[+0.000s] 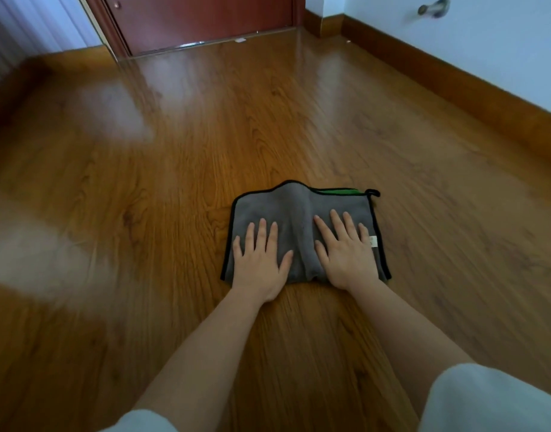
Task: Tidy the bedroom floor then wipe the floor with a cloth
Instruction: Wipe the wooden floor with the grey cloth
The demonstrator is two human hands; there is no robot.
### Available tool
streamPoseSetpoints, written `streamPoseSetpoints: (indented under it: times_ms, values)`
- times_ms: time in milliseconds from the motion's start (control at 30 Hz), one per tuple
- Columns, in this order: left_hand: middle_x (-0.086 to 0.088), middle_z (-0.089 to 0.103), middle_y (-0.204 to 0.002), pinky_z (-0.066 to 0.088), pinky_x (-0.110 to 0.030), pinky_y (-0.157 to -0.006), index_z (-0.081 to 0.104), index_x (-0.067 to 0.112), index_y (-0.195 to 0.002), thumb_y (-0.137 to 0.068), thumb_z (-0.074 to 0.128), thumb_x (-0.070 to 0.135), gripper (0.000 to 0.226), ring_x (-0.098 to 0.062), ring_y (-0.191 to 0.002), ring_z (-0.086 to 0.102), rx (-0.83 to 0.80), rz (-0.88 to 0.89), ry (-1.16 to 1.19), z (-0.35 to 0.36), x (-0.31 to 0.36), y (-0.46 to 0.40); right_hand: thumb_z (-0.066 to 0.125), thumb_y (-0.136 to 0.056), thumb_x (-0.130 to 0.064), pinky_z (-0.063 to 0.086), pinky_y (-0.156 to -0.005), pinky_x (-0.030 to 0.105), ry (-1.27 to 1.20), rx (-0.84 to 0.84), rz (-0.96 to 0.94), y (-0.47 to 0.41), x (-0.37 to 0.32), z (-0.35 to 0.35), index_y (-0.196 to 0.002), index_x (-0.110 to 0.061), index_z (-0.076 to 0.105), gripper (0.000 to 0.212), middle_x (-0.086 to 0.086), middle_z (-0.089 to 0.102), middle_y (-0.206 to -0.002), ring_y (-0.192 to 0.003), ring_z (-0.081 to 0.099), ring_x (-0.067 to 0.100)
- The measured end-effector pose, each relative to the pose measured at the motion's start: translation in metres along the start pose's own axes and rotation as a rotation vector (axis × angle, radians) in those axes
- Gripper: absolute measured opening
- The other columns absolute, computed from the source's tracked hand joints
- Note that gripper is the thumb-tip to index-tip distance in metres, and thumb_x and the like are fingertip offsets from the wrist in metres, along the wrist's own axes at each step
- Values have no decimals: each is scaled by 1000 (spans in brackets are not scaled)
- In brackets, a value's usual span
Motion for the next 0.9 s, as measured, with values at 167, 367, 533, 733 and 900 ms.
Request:
streamPoseSetpoints:
  times_ms: [167,367,533,733,900]
  values:
    - [-3,-2,-159,-2,-44,-116,-2,21,-150,-76,-13,63,86,-21,-146,-5,13,87,-34,6,-1,31,7,-94,-49,0,-117,44,-52,14,40,45,4,0,-150,-31,8,60,4,6,-159,-146,-1,24]
    - [-10,29,-152,17,-47,-112,27,13,-147,-92,-1,61,78,-28,-141,24,46,156,-4,12,7,85,7,-90,-49,2,-116,45,-130,52,184,121,6,1,-149,-28,19,64,7,15,-157,-146,7,27]
    - [-10,33,-150,15,-44,-109,32,13,-145,-97,11,55,68,-24,-139,21,56,250,-38,16,32,140,29,-93,-42,15,-112,47,-103,107,239,197,2,2,-142,-23,41,54,11,38,-148,-139,30,31]
    - [-9,28,-152,5,-40,-113,27,14,-147,-95,10,54,68,-23,-141,18,26,326,-38,22,51,196,29,-95,-41,17,-109,46,-91,85,246,261,-10,10,-142,-24,39,51,8,39,-148,-139,28,28]
    - [-10,37,-148,8,-41,-110,30,13,-143,-94,9,54,67,-27,-136,28,-67,362,-29,30,67,239,9,-98,-43,9,-111,41,-86,29,240,310,-8,15,-140,-26,39,55,7,41,-147,-137,26,25]
Point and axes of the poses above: each hand's wrist, its own y-axis away from the middle knuckle, its own z-axis out of the palm, x = y × z, the point moved 6 cm from there along -y, towards the middle knuckle
